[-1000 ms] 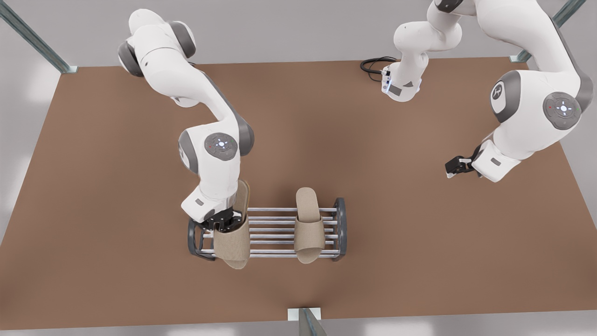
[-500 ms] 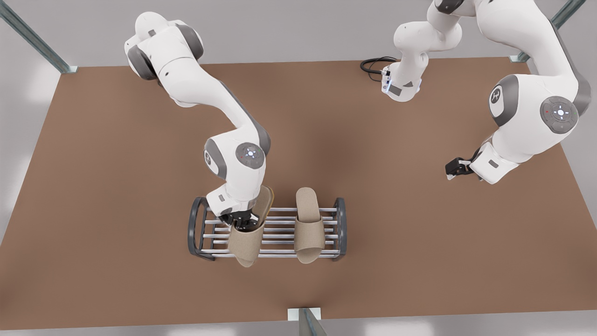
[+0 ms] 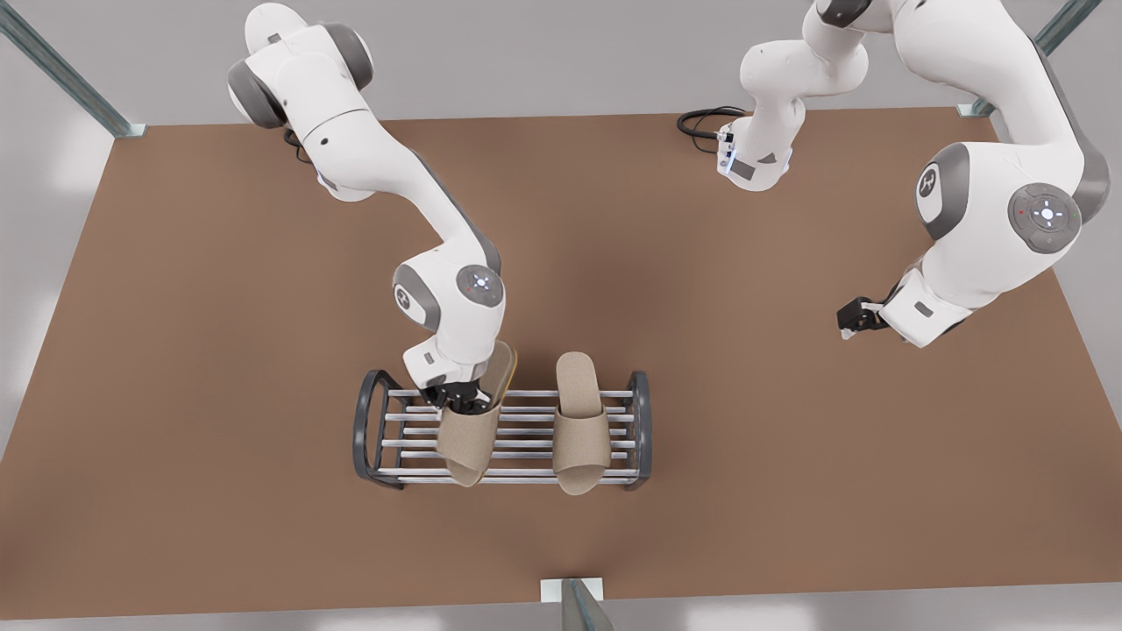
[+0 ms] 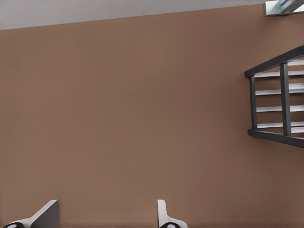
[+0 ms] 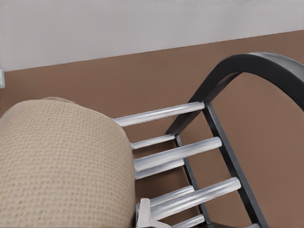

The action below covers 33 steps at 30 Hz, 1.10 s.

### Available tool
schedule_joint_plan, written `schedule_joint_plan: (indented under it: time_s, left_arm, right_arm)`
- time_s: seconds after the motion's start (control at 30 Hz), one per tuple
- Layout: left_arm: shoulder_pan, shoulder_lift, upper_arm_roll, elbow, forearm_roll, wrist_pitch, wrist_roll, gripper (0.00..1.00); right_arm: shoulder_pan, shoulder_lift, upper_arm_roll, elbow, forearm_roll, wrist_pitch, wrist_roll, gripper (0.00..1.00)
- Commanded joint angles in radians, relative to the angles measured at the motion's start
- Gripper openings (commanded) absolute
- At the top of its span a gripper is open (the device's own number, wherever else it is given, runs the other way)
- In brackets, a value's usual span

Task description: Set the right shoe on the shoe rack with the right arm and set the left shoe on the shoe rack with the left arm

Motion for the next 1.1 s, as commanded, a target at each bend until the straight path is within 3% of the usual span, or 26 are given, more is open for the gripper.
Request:
schedule_joint_plan:
  time_s: [0.0,0.33,0.5,0.67,0.73,0.77,0.93,1.03,1.07]
  left_arm:
    - [-0.001,0.000,0.000,0.001,0.002,0.001,0.017,1.00]
    - [-0.001,0.004,-0.002,0.001,0.010,0.018,0.019,1.00]
    - [0.000,0.003,-0.002,-0.002,0.010,0.016,0.017,1.00]
    - [0.000,0.001,-0.002,-0.004,0.010,0.013,0.017,1.00]
    - [-0.001,0.001,-0.002,-0.004,0.008,0.013,0.017,1.00]
    - [-0.001,0.001,-0.002,-0.005,0.010,0.015,0.017,1.00]
    - [0.000,0.004,-0.003,-0.004,0.007,0.019,0.012,1.00]
    - [-0.001,0.004,-0.002,-0.005,0.007,0.018,0.000,1.00]
    - [-0.001,0.006,-0.002,-0.005,0.007,0.018,0.000,1.00]
  right_arm:
    - [0.001,-0.001,0.000,0.000,-0.025,0.041,0.161,1.00]
    - [0.001,-0.050,0.006,-0.057,-0.028,0.040,0.161,1.00]
    - [0.001,-0.191,0.049,-0.204,-0.027,0.031,0.161,1.00]
    - [0.001,-0.295,0.340,-0.264,-0.025,-0.146,0.298,1.00]
    - [-0.010,-0.315,0.389,-0.185,-0.017,-0.296,0.339,1.00]
    - [-0.082,-0.361,0.388,-0.191,-0.007,-0.327,0.284,1.00]
    - [-0.614,-0.498,0.394,-0.073,0.308,-0.538,-0.634,1.00]
    - [-0.774,-0.498,0.394,-0.028,0.375,-0.566,-0.918,1.00]
    - [-0.766,-0.518,0.351,-0.040,0.404,-0.562,-0.993,1.00]
